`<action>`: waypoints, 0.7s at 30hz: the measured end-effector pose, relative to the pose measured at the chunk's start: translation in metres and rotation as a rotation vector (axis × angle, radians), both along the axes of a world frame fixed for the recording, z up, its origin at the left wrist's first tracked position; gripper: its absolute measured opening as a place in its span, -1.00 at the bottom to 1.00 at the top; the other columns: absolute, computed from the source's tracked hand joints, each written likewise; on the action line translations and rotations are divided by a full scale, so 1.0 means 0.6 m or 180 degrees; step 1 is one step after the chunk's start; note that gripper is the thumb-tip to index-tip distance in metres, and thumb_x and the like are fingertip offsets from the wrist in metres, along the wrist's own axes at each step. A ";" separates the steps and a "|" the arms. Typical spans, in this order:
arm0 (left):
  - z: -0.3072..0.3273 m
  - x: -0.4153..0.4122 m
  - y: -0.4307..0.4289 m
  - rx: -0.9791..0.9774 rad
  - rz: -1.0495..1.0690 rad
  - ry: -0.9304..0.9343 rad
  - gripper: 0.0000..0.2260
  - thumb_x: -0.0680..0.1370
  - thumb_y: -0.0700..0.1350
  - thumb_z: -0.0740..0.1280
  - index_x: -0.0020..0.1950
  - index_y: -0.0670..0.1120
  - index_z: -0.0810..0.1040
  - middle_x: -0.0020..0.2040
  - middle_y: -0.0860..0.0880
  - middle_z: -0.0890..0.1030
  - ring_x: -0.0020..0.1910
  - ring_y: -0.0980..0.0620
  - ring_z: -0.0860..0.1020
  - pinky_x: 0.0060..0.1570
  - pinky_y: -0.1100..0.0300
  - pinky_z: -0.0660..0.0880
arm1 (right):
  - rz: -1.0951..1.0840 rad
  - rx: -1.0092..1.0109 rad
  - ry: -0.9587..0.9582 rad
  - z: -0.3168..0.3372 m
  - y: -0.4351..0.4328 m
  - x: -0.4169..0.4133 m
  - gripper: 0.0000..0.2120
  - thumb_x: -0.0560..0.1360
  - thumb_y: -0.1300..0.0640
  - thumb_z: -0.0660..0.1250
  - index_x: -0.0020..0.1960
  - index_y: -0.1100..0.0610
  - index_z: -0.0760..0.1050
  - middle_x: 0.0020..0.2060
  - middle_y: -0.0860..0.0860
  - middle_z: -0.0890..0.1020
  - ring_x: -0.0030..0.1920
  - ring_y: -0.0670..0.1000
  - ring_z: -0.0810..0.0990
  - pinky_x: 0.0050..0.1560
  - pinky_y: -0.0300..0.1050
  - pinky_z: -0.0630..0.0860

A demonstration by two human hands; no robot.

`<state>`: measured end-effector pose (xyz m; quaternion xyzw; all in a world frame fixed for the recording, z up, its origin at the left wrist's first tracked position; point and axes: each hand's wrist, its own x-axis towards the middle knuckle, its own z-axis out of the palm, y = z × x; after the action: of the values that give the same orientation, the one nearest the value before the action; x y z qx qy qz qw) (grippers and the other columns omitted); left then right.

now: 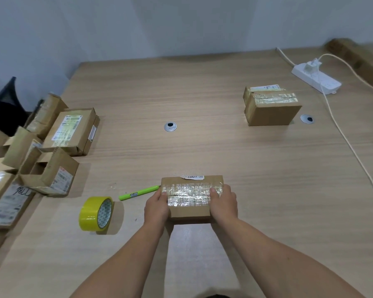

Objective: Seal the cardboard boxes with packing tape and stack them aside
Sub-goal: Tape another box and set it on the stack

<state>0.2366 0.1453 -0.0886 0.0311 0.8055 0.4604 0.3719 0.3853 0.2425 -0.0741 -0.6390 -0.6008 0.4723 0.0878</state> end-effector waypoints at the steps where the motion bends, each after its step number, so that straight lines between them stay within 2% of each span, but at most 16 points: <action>1: 0.005 0.001 0.000 0.0036 0.0071 -0.0057 -0.63 0.69 -0.08 0.20 0.51 -0.06 0.42 0.44 -0.01 0.47 0.41 -0.09 0.42 0.43 -0.01 0.34 | -0.0031 -0.0012 0.0038 0.001 0.000 0.001 -0.56 0.71 -0.04 0.10 0.51 0.14 0.26 0.39 0.16 0.36 0.30 0.18 0.44 0.08 -0.07 0.31; 3: 0.010 0.002 0.000 0.0088 0.0169 -0.0157 -0.64 0.70 -0.13 0.19 0.49 -0.11 0.42 0.42 -0.02 0.49 0.38 -0.07 0.43 0.34 0.12 0.35 | -0.0094 -0.0018 0.0083 0.000 0.000 0.005 -0.59 0.72 -0.01 0.07 0.50 0.14 0.30 0.37 0.16 0.39 0.28 0.18 0.46 0.07 -0.08 0.32; 5: 0.016 0.003 -0.002 0.0188 0.0257 -0.0290 -0.67 0.70 -0.17 0.18 0.46 -0.13 0.47 0.30 0.00 0.54 0.26 -0.01 0.46 0.22 0.17 0.36 | -0.0162 -0.0001 0.0108 -0.001 -0.001 0.010 -0.61 0.72 0.01 0.05 0.49 0.12 0.33 0.36 0.16 0.43 0.27 0.17 0.47 0.07 -0.07 0.33; 7: 0.014 0.002 -0.005 0.0255 0.0295 -0.0424 -0.70 0.69 -0.18 0.19 0.40 -0.09 0.53 0.27 0.04 0.57 0.21 0.01 0.50 0.24 0.13 0.41 | -0.0198 0.0004 0.0133 -0.002 -0.001 0.014 -0.61 0.72 0.01 0.04 0.49 0.11 0.35 0.36 0.15 0.45 0.29 0.17 0.47 0.11 -0.05 0.34; 9: 0.015 0.002 -0.008 0.0284 0.0263 -0.0510 -0.72 0.68 -0.15 0.21 0.33 -0.01 0.60 0.27 0.02 0.62 0.20 -0.03 0.57 0.31 0.01 0.48 | -0.0217 -0.0005 0.0163 0.000 -0.001 0.017 -0.62 0.73 0.03 0.04 0.48 0.10 0.37 0.34 0.14 0.48 0.25 0.14 0.47 0.10 -0.07 0.33; 12: 0.018 0.001 -0.014 0.0364 0.0292 -0.0592 -0.75 0.67 -0.14 0.21 0.21 0.05 0.66 0.15 0.01 0.69 0.14 -0.06 0.63 0.25 -0.09 0.54 | -0.0285 0.0011 0.0230 0.005 -0.001 0.022 -0.64 0.73 0.05 0.02 0.42 0.09 0.44 0.26 0.11 0.54 0.15 0.11 0.47 0.07 -0.09 0.32; 16: 0.024 0.002 -0.019 0.0494 0.0295 -0.0721 -0.72 0.68 -0.14 0.20 0.28 -0.02 0.64 0.16 -0.03 0.69 0.15 -0.09 0.64 0.22 -0.08 0.55 | -0.0248 0.0050 0.0223 0.006 -0.002 0.033 -0.67 0.73 0.09 -0.01 0.22 0.09 0.53 -0.01 0.02 0.54 -0.02 0.04 0.44 -0.03 -0.11 0.31; 18: 0.025 0.002 -0.023 0.0527 0.0359 -0.0755 -0.70 0.67 -0.19 0.17 0.28 -0.04 0.64 0.13 -0.06 0.69 0.12 -0.11 0.64 0.07 0.00 0.60 | -0.0219 0.0048 0.0185 0.005 -0.003 0.038 -0.67 0.73 0.09 -0.02 0.14 0.09 0.52 -0.06 0.01 0.53 -0.03 0.05 0.46 -0.06 -0.10 0.31; 21: 0.030 0.003 -0.028 0.0513 0.0423 -0.0794 -0.60 0.65 -0.29 0.08 0.23 -0.03 0.66 0.05 -0.10 0.71 0.02 -0.13 0.67 -0.23 0.13 0.57 | -0.0258 0.0031 0.0245 0.001 -0.003 0.041 -0.67 0.73 0.10 -0.01 0.04 0.10 0.52 -0.09 0.03 0.56 -0.04 0.06 0.51 -0.11 -0.08 0.33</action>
<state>0.2387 0.1286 -0.0706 -0.0498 0.7138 0.5473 0.4341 0.4099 0.2409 -0.0737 -0.6438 -0.5729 0.4895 0.1331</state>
